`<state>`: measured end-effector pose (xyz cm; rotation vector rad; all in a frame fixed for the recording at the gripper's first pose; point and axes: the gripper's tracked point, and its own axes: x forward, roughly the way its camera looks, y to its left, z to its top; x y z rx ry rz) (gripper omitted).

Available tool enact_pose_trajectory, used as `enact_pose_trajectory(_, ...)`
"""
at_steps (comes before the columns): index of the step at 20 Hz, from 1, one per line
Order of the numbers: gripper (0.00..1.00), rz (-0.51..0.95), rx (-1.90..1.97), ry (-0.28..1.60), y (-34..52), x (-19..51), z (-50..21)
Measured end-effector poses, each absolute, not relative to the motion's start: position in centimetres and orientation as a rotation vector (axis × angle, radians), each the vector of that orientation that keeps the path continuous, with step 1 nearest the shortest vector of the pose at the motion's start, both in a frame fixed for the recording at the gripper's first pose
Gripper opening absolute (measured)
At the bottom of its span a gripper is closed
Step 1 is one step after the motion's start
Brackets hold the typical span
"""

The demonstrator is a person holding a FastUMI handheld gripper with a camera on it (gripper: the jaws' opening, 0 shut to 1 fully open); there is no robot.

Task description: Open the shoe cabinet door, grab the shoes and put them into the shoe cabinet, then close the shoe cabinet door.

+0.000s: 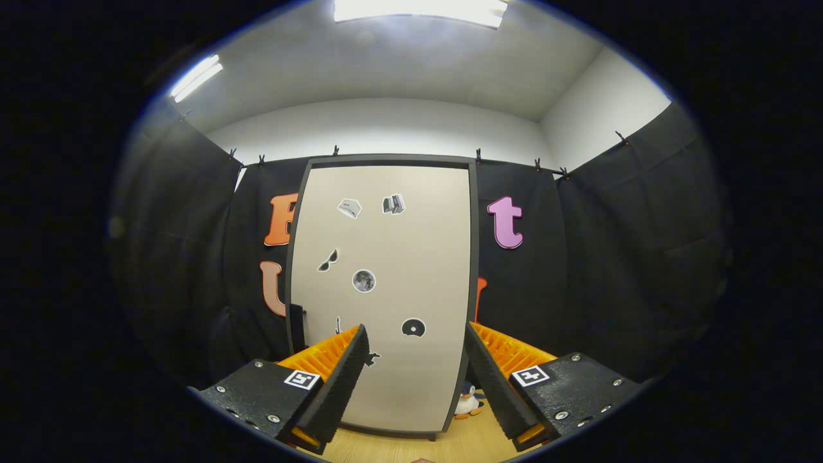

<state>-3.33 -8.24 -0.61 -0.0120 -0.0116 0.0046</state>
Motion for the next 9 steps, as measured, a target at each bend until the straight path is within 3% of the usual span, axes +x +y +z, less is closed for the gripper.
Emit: enact_pose_trajectory(9, 0.93, 0.016, 0.013, -0.1, -8.3, -2.8, 1.5)
